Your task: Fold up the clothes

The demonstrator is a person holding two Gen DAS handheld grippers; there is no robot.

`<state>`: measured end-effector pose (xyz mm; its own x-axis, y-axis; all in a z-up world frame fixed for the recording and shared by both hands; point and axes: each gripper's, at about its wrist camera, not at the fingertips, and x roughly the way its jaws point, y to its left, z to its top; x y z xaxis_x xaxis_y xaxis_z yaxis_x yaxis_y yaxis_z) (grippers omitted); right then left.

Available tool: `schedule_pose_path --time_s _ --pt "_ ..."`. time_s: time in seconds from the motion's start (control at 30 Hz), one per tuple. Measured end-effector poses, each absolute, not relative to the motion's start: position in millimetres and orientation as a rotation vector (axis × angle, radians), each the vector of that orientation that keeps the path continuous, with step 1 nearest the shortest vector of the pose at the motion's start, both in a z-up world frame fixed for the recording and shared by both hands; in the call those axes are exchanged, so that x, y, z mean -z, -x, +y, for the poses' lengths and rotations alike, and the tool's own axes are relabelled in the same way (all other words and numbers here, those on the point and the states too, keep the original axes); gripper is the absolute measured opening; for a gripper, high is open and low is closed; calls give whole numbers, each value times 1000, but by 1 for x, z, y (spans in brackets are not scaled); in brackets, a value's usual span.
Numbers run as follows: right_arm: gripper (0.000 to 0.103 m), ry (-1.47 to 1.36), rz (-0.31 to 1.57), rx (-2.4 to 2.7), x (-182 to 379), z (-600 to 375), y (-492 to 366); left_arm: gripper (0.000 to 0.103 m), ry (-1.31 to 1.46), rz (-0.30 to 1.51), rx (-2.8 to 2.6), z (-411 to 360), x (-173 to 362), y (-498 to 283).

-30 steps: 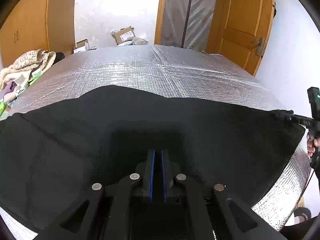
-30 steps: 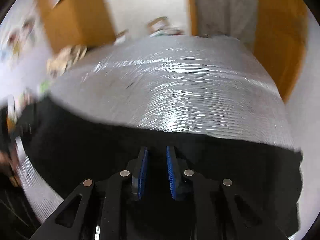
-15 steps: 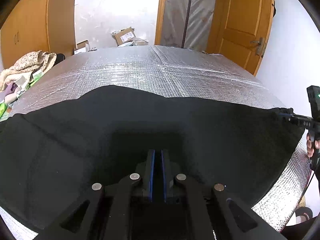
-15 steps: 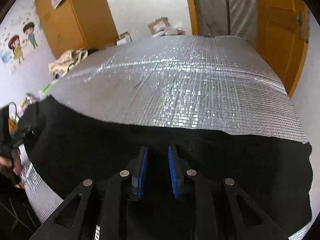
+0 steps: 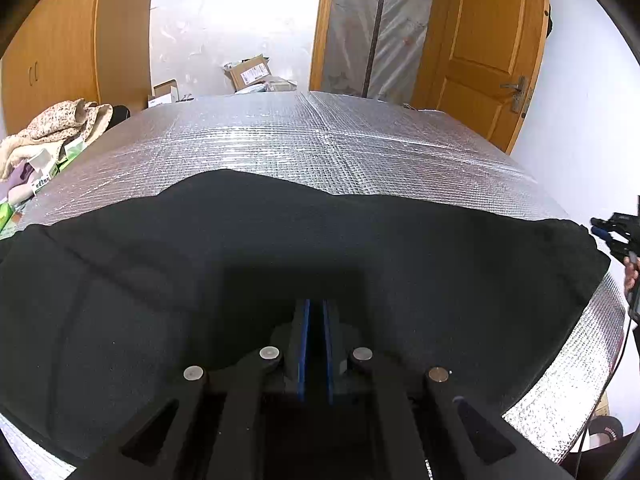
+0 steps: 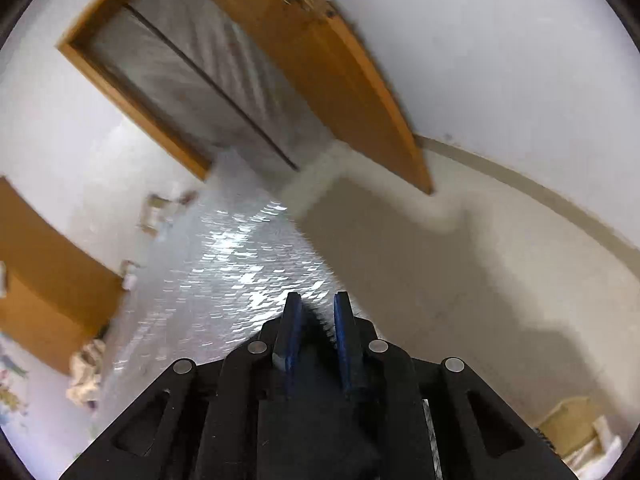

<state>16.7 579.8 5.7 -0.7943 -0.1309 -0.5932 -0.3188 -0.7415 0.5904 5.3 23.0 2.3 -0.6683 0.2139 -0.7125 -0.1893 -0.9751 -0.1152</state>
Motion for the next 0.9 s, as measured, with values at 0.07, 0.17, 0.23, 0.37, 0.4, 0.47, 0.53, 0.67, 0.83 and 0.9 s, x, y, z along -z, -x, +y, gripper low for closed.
schedule_pose_path --time_s 0.07,0.17,0.23,0.37,0.4,0.47,0.53,0.67,0.83,0.9 --pt "18 929 1127 -2699 -9 578 -30 6 1153 -40 -2686 24 -3 -5" --pt "18 921 1196 -2646 3 585 -35 6 1154 -33 -2687 25 -3 -5" --pt "15 922 1240 -2595 14 590 -37 6 1155 -33 -2687 25 -3 -5" --pt "17 903 1302 -2471 32 604 -44 6 1154 -39 -2686 24 -3 -5" --pt "18 870 1275 -2423 30 609 -50 6 1153 -42 -2685 24 -3 -5" --pt "18 853 1241 -2464 20 606 -53 6 1153 -48 -2685 24 -3 -4" --pt "18 888 1174 -2560 10 587 -45 6 1153 -47 -2685 24 -3 -4" --pt "18 990 1026 -2659 5 565 -29 6 1154 -35 -2686 25 -2 -4" --pt "18 1136 944 -2570 19 572 0 6 1152 -57 -2683 24 -1 -4" --pt "18 1122 915 -2533 18 580 16 6 1150 -62 -2682 23 -1 -4"
